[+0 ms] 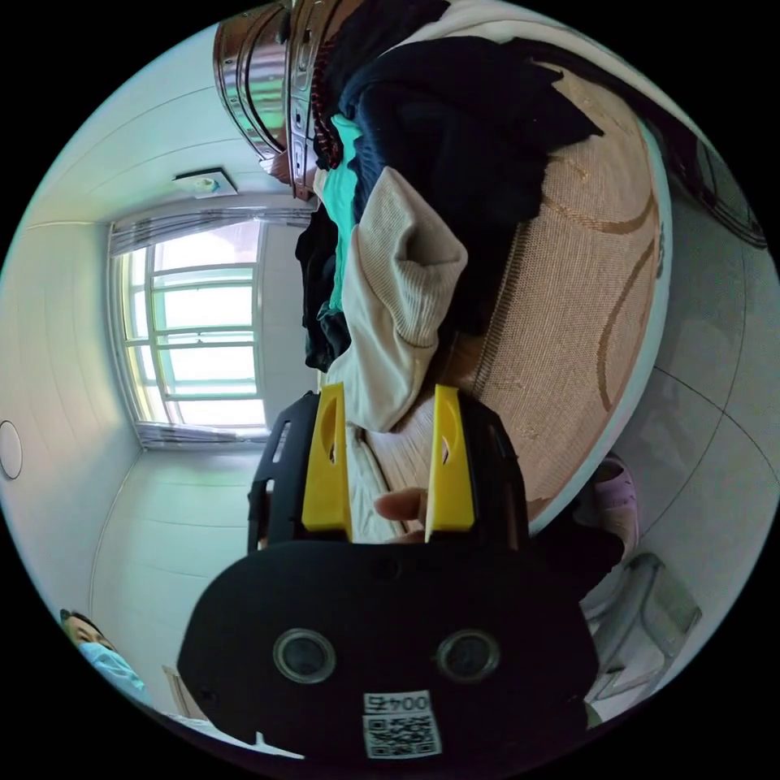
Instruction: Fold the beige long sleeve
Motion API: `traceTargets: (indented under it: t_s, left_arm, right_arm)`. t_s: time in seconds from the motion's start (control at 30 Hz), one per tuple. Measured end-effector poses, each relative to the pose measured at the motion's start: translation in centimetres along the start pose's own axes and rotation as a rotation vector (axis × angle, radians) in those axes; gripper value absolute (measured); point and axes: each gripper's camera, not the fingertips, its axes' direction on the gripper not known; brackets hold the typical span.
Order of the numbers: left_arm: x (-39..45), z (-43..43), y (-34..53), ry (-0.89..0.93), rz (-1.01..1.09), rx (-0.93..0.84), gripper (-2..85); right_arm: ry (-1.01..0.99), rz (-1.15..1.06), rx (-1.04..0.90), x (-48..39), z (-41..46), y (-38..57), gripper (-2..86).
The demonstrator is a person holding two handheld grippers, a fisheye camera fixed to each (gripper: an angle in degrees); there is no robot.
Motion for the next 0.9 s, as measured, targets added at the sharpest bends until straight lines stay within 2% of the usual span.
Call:
traceTargets:
  t_s: [0.07, 0.33, 0.5, 0.6, 0.7, 0.9]
  left_arm:
    - [-1.7, 5.9, 4.2, -0.044, -0.001, -0.037, 0.7]
    - [-3.9, 19.2, 15.5, -0.194, 0.102, -0.033, 0.4]
    - [-7.6, 25.5, 21.4, -0.192, 0.1, -0.032, 0.3]
    - [-9.0, 28.7, 24.4, -0.207, 0.106, -0.032, 0.3]
    - [-9.5, 31.4, 27.2, -0.245, 0.125, -0.026, 0.4]
    - [-12.2, 34.7, 31.3, -0.235, 0.107, -0.007, 1.1]
  right_arm:
    - [-0.004, 0.026, 0.026, -0.2, 0.5, 1.0, 14.0]
    - [0.0, 0.012, 0.11, -3.1, 3.1, 4.3, 13.3]
    - [0.049, -0.008, 0.103, -5.7, 5.0, 6.5, 4.5]
    - [0.103, -0.096, 0.156, -11.1, 5.0, 9.2, 3.7]
    - [0.208, -0.274, 0.165, -19.9, 6.2, 11.8, 3.3]
    - [0.32, -0.73, 0.151, -40.5, 10.7, 18.7, 3.0]
